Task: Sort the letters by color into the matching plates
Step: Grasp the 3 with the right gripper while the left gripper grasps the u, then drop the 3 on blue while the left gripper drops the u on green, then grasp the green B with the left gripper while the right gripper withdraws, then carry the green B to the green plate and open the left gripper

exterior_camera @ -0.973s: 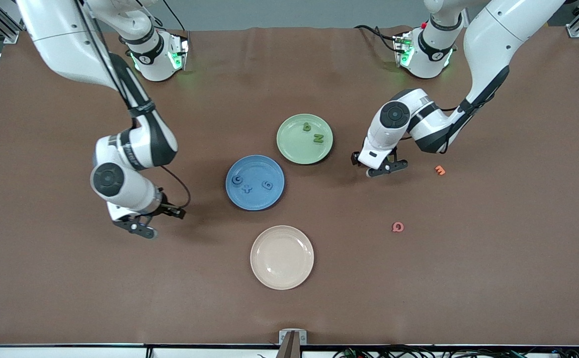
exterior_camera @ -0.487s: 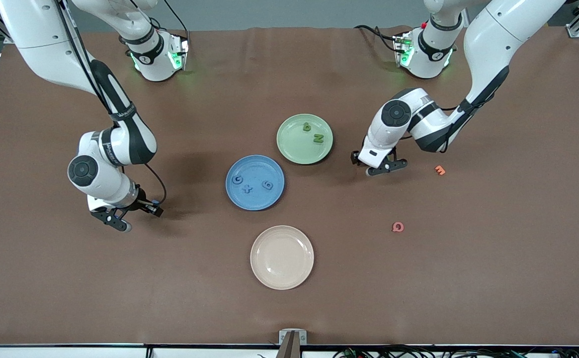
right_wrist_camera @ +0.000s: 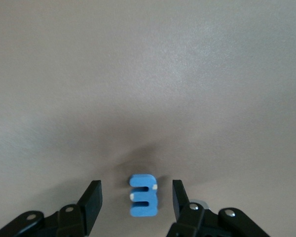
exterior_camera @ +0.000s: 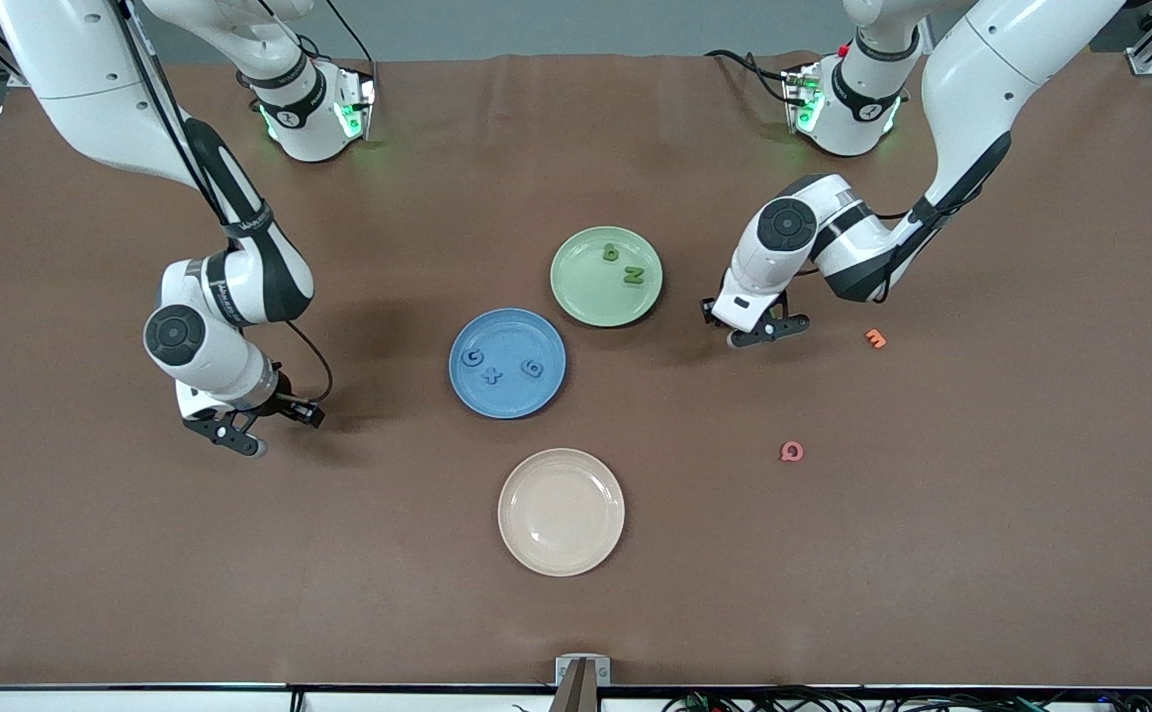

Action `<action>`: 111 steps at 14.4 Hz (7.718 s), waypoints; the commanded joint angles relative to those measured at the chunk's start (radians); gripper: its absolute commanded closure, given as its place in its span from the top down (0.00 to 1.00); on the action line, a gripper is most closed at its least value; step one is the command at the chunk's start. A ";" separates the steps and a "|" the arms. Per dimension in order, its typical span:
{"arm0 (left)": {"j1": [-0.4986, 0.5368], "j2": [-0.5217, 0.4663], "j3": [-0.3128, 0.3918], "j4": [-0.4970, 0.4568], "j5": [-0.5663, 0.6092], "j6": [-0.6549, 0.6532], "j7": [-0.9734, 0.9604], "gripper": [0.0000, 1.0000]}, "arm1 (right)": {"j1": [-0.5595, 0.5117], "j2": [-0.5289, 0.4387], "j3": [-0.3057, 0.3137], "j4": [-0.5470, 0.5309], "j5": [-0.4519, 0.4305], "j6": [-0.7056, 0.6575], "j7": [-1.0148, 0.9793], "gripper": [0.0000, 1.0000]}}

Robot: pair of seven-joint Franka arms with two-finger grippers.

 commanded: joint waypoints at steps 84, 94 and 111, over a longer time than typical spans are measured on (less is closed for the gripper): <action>0.097 -0.186 -0.014 -0.145 -0.126 0.102 0.062 0.92 | 0.017 -0.328 -0.081 0.560 0.069 -1.127 -0.594 1.00; 0.141 -0.132 -0.008 -0.150 -0.019 0.116 0.054 0.92 | -0.057 -0.331 -0.080 0.694 0.140 -1.269 -0.590 1.00; 0.143 -0.067 0.021 -0.135 0.032 0.141 0.040 0.31 | -0.062 -0.471 -0.072 0.593 0.171 -1.206 -0.594 1.00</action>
